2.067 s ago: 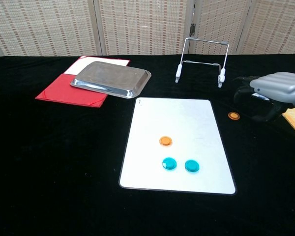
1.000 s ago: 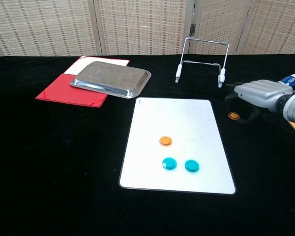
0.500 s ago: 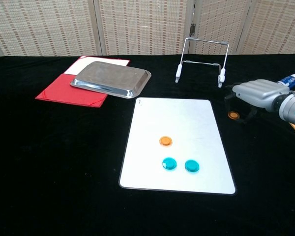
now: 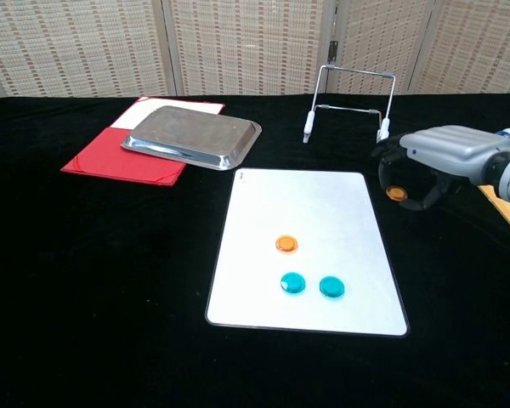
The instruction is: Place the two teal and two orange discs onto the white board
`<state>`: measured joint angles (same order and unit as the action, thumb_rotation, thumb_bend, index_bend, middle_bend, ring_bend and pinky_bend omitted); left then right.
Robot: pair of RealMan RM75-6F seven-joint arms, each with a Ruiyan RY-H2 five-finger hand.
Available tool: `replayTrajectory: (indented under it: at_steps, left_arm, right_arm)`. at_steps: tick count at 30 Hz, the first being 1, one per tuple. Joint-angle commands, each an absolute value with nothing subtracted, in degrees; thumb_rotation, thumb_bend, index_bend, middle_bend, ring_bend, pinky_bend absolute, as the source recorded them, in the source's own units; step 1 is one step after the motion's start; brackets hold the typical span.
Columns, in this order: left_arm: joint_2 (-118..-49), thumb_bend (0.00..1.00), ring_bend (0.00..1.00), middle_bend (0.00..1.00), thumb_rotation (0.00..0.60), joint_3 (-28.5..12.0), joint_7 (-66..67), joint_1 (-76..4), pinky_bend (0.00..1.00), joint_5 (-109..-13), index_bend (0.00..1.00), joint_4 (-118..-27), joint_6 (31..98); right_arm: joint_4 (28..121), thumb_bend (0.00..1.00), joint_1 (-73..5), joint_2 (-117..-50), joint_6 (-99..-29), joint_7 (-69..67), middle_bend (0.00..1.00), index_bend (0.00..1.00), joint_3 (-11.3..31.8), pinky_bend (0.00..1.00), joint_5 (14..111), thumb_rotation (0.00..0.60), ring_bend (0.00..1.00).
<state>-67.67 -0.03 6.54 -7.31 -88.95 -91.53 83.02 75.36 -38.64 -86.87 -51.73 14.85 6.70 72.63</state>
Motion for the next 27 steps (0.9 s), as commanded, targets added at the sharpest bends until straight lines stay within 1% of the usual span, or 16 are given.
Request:
replayTrajectory:
  at_steps: [1,5,14,21,27]
  left_arm:
    - [-67.6,0.19,0.00,0.00,0.600,0.0,6.6,-7.3,0.00,-89.1,0.00,-91.7,83.2]
    - [-67.4,0.19,0.00,0.00,0.600,0.0,6.5,-7.1,0.00,-89.0,0.00,-91.8,83.4]
    - [-67.6,0.19,0.00,0.00,0.600,0.2,5.5,-6.7,0.00,-88.6,0.00,-90.8,83.4]
    - [-67.9,0.19,0.00,0.00,0.600,0.2,4.9,-6.6,0.00,-88.5,0.00,-90.0,83.4]
    - [-68.2,0.19,0.00,0.00,0.600,0.2,4.6,-6.6,0.00,-88.5,0.00,-89.5,83.3]
  right_arm:
    - [81.1,0.43,-38.9,-85.0,-51.8,16.0,0.16,0.50,5.2,0.18,75.4,0.600,0.11]
    - [82.9,0.43,-40.2,-86.3,-50.4,18.3,0.16,0.50,4.8,0.18,75.5,0.600,0.11]
    - [81.8,0.43,-42.9,-90.7,-48.0,23.2,0.16,0.50,5.2,0.18,73.4,0.600,0.10]
    - [82.0,0.43,-43.6,-91.6,-48.1,25.3,0.15,0.50,5.1,0.18,72.6,0.600,0.10]
    - [82.2,0.43,-43.8,-91.9,-48.0,26.1,0.14,0.46,4.8,0.17,71.8,0.600,0.09]
